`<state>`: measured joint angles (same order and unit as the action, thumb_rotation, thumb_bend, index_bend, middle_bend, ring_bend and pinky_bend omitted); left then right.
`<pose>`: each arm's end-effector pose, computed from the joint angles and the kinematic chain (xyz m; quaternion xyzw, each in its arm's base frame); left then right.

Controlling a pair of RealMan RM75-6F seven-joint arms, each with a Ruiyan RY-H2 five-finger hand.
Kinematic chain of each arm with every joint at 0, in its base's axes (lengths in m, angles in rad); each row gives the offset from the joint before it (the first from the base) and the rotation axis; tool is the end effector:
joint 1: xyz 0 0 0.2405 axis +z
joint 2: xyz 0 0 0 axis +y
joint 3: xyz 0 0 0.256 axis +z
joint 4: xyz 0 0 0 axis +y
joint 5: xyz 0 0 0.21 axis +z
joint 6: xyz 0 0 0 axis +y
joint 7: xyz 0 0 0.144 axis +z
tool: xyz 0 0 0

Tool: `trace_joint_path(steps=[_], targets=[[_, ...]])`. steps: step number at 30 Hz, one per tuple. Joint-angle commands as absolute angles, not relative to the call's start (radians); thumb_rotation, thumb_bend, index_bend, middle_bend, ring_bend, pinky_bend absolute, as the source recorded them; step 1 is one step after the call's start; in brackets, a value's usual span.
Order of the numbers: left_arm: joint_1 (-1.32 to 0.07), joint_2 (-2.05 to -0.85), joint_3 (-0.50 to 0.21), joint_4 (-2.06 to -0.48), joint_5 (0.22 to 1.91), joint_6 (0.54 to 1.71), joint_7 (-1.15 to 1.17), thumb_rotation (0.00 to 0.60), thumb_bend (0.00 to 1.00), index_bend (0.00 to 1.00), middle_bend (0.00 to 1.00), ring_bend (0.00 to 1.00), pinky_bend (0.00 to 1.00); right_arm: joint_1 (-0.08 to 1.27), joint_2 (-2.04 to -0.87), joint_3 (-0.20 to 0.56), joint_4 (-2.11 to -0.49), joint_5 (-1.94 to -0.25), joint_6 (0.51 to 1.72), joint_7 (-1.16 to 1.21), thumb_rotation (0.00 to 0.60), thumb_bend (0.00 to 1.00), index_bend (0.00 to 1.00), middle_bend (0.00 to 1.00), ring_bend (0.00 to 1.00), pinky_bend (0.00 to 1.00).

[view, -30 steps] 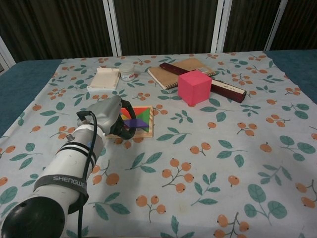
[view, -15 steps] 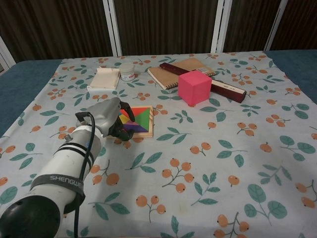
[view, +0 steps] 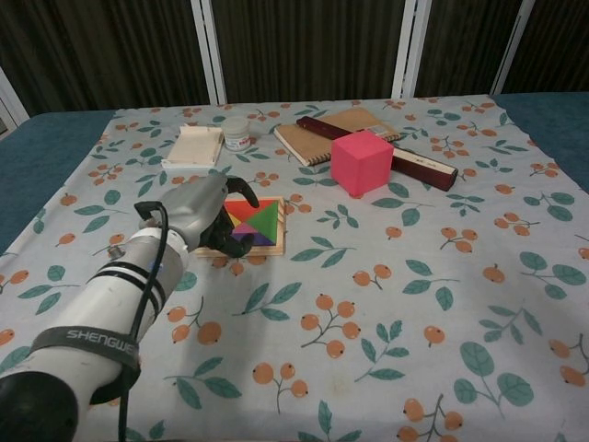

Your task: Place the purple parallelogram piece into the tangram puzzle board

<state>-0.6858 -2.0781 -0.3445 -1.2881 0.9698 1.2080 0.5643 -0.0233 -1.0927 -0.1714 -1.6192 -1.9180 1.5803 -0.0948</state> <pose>-0.0895 0.3084 -0.1108 -0.6174 -0.4816 -0.4126 0.4655 -0.2811 -0.0918 0.1304 0.7217 -0.3421 0.3741 0.4713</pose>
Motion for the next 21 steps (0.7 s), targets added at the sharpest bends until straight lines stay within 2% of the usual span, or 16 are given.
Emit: trace_joint_path(steps=[1, 2, 3, 4, 5, 6, 7, 8, 11, 15, 18, 21], targets=[[-0.601, -1.904, -0.218, -1.486, 1.133, 1.254, 0.463, 0.600, 0.39, 0.28, 0.95, 0.99, 1.00, -0.026, -1.092, -0.170, -1.617, -1.915, 1.586, -0.094, 0.600, 0.12, 0.00, 0.00, 0.00, 0.00], [-0.566, -1.831, -0.163, -1.544, 1.202, 1.273, 0.412, 0.600, 0.39, 0.27, 0.90, 0.96, 1.00, -0.028, -1.092, -0.169, -1.618, -1.913, 1.588, -0.094, 0.600, 0.12, 0.00, 0.00, 0.00, 0.00], [-0.542, -1.771, -0.120, -1.581, 1.251, 1.285, 0.375, 0.600, 0.39, 0.25, 0.79, 0.86, 0.96, -0.029, -1.093, -0.167, -1.618, -1.911, 1.589, -0.097, 0.600, 0.12, 0.00, 0.00, 0.00, 0.00], [-0.520, -1.710, -0.076, -1.610, 1.299, 1.295, 0.339, 0.600, 0.39, 0.22, 0.63, 0.67, 0.81, -0.030, -1.095, -0.166, -1.619, -1.909, 1.589, -0.100, 0.600, 0.12, 0.00, 0.00, 0.00, 0.00], [-0.488, -1.634, -0.024, -1.635, 1.362, 1.321, 0.283, 0.600, 0.39, 0.20, 0.54, 0.55, 0.69, -0.031, -1.097, -0.167, -1.621, -1.909, 1.588, -0.106, 0.600, 0.12, 0.00, 0.00, 0.00, 0.00], [-0.463, -1.585, 0.012, -1.640, 1.412, 1.352, 0.240, 0.600, 0.39, 0.17, 0.41, 0.41, 0.50, -0.032, -1.099, -0.167, -1.621, -1.910, 1.587, -0.113, 0.600, 0.12, 0.00, 0.00, 0.00, 0.00], [-0.437, -1.543, 0.046, -1.629, 1.465, 1.392, 0.197, 0.600, 0.39, 0.15, 0.32, 0.30, 0.36, -0.033, -1.102, -0.168, -1.621, -1.911, 1.585, -0.121, 0.600, 0.12, 0.00, 0.00, 0.00, 0.00], [-0.397, -1.500, 0.083, -1.591, 1.526, 1.460, 0.147, 0.600, 0.39, 0.14, 0.27, 0.24, 0.29, -0.035, -1.106, -0.169, -1.621, -1.913, 1.583, -0.132, 0.600, 0.12, 0.00, 0.00, 0.00, 0.00], [-0.296, -1.444, 0.149, -1.455, 1.621, 1.622, 0.029, 0.600, 0.40, 0.11, 0.18, 0.12, 0.17, -0.040, -1.120, -0.167, -1.618, -1.914, 1.577, -0.165, 0.600, 0.12, 0.00, 0.00, 0.00, 0.00], [-0.188, -1.426, 0.192, -1.270, 1.669, 1.767, -0.175, 0.600, 0.40, 0.10, 0.13, 0.06, 0.13, -0.043, -1.138, -0.163, -1.622, -1.909, 1.567, -0.201, 0.600, 0.12, 0.00, 0.00, 0.00, 0.00], [-0.174, -1.395, 0.224, -1.239, 1.693, 1.751, -0.267, 0.600, 0.38, 0.08, 0.09, 0.03, 0.10, -0.046, -1.149, -0.159, -1.624, -1.908, 1.567, -0.222, 0.600, 0.12, 0.00, 0.00, 0.00, 0.00], [-0.161, -1.387, 0.214, -1.236, 1.726, 1.787, -0.262, 0.600, 0.38, 0.06, 0.07, 0.01, 0.08, -0.047, -1.155, -0.159, -1.625, -1.907, 1.565, -0.231, 0.600, 0.12, 0.00, 0.00, 0.00, 0.00]])
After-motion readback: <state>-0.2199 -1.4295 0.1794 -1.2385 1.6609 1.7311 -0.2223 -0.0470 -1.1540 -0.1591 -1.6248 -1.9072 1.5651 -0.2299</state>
